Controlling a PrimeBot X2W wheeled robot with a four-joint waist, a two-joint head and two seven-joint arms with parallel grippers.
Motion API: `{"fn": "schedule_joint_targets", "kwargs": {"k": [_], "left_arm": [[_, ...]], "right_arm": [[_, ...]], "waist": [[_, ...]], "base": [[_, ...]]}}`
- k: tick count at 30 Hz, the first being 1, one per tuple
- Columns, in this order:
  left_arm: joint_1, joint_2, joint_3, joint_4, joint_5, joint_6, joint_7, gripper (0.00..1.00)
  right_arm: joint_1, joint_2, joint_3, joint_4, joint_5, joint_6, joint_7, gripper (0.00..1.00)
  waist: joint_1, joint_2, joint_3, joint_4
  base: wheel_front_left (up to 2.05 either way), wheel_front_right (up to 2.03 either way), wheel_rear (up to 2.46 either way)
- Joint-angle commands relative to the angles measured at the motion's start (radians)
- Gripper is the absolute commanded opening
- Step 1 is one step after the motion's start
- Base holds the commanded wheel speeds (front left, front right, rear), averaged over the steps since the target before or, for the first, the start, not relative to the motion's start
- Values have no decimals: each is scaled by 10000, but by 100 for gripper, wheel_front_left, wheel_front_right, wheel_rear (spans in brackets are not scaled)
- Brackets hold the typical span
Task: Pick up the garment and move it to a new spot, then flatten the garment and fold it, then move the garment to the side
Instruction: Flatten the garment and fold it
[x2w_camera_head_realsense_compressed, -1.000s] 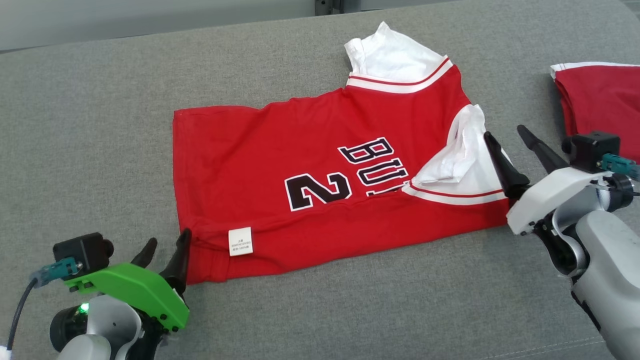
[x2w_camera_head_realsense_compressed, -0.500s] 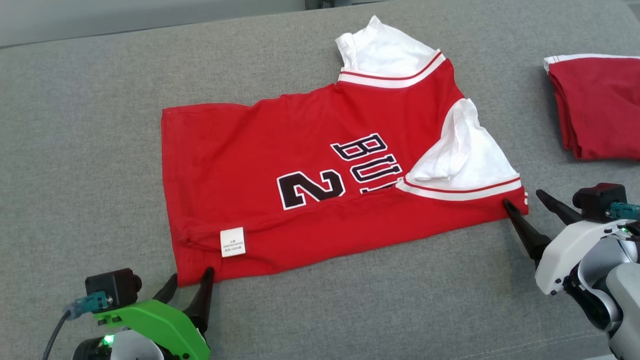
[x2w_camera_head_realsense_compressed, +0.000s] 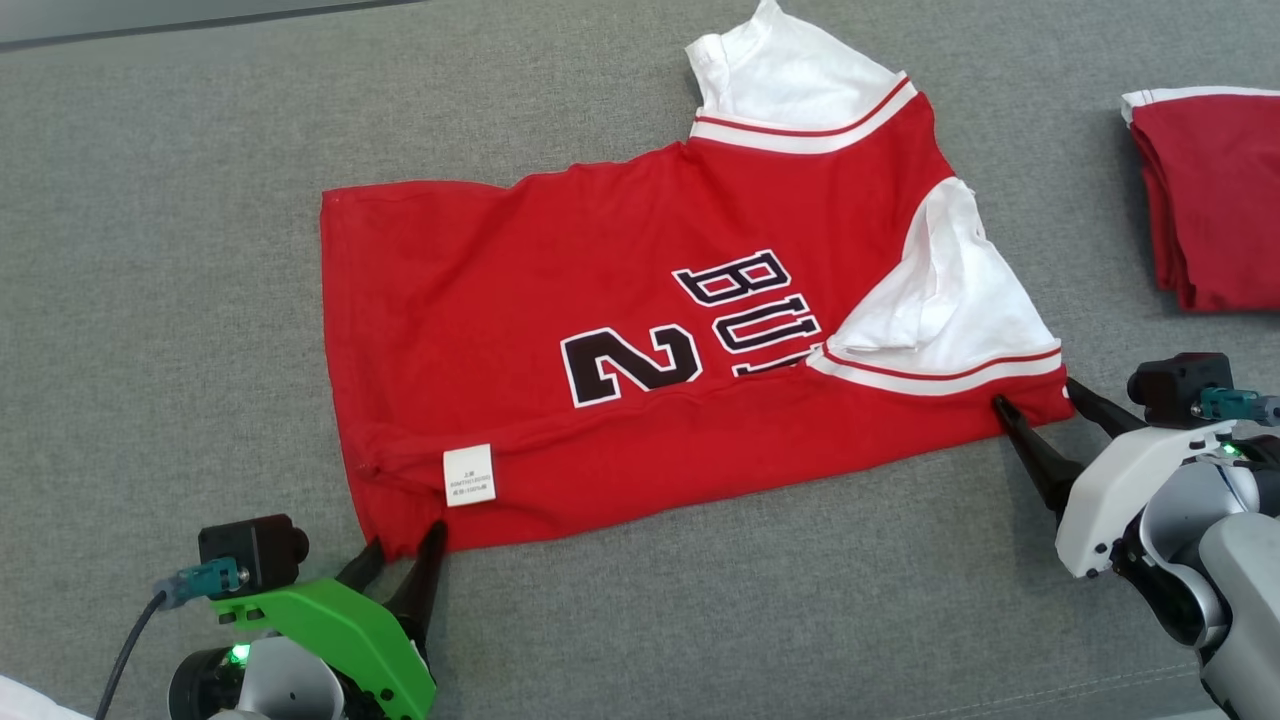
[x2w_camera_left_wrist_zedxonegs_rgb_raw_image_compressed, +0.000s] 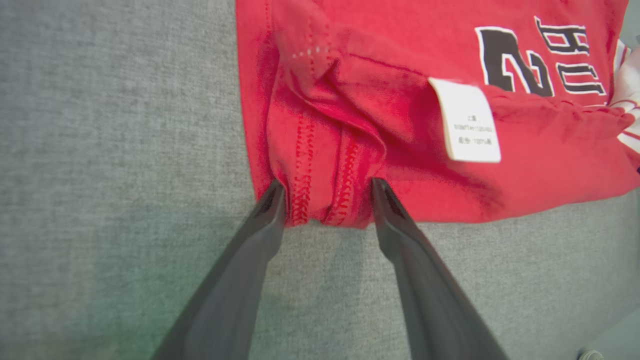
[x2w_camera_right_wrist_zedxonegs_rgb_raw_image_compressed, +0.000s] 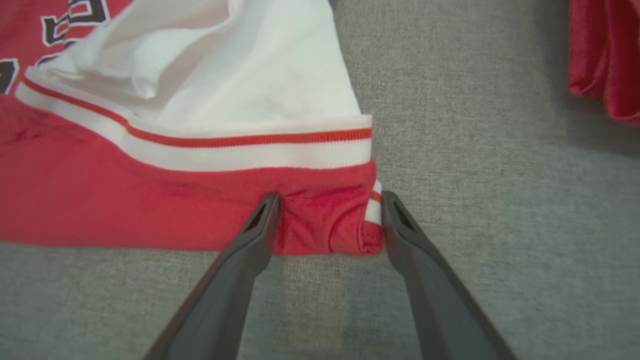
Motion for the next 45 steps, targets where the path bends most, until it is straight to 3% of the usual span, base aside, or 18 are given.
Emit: {"fn": "schedule_joint_targets", "kwargs": {"k": [1, 2, 3, 4, 11, 17, 21, 25, 26, 27, 28, 29, 32, 37, 40, 45], "left_arm": [[-36, -48, -102, 173, -140, -67, 122, 0], [-53, -41, -115, 212, -176, -103, 158, 0], [-64, -26, -120, 251, -230, -167, 172, 0], [-79, 9, -84, 308, -243, -188, 177, 0], [151, 596, 421, 67, -633, -402, 350, 0], [1042, 1298, 577, -1050, -1013, -628, 781, 0], [1856, 1398, 365, -1656, -1193, -603, 906, 0], [2565, 1081, 115, -1701, -1354, -582, 693, 0], [2682, 1005, 68, -1635, -1334, -563, 606, 17], [2755, 943, 52, -1560, -1259, -536, 484, 45], [2804, 870, 67, -1486, -1214, -500, 364, 100], [2832, 799, 80, -1435, -1214, -494, 258, 100], [2803, 813, 210, -1538, -1016, -384, -13, 100], [1965, 1538, 788, -2215, -346, -58, -58, 100], [718, 1892, 901, -2495, -47, -73, 441, 100], [-2552, 1569, 282, -1591, 428, -384, 1524, 100]], "right_arm": [[-42, 61, 126, 26, 117, 3, 108, 100], [-71, 83, 168, 76, 238, 3, 178, 49], [-107, 84, 224, 119, 334, 3, 236, 31], [-132, 45, 312, 128, 384, 3, 261, 0], [-52, -582, 344, 30, 1419, -9, 457, 0], [442, -1566, 160, -660, 2216, -17, 838, 0], [1054, -2061, 53, -1108, 2636, -17, 1342, 0], [1757, -2308, -131, -1342, 2918, -17, 1747, 0], [1908, -2347, -155, -1349, 2924, -17, 1842, 0], [2016, -2365, -209, -1314, 2878, -17, 1903, 0], [2070, -2383, -260, -1268, 2760, -17, 1950, 33], [2136, -2398, -319, -1214, 2648, -17, 2033, 100], [2105, -2475, -505, -1478, 2463, -4, 2212, 100], [1175, -3002, -1331, -3123, 2537, 2, 2738, 100], [35, -3215, -1737, -4110, 2328, 0, 3267, 100], [-2555, -2851, -1522, -4158, 1417, 2, 4413, 100]], "waist": [[0, 0, 29, 22], [0, 0, 47, 36], [0, 0, 55, 55], [0, 0, 52, 75], [0, 0, -306, 158], [0, 0, -760, 113], [0, 0, -829, 60], [0, 0, -692, 60], [0, 0, -638, 65], [0, 0, -597, 70], [0, 0, -559, 83], [0, 0, -519, 102], [0, 0, -413, 175], [0, 0, 210, 315], [0, 0, 912, 487], [0, 0, 2309, 1078]], "base": [[0, 0, 0], [0, 0, 0], [0, 0, 0], [0, 0, 0], [0, 0, 0], [0, 0, 0], [0, 0, 0], [0, 0, 0], [0, 0, 0], [0, 0, 0], [0, 0, 0], [0, 0, 0], [0, 0, 0], [0, 0, 0], [0, 0, 0], [0, 0, 0]]}}
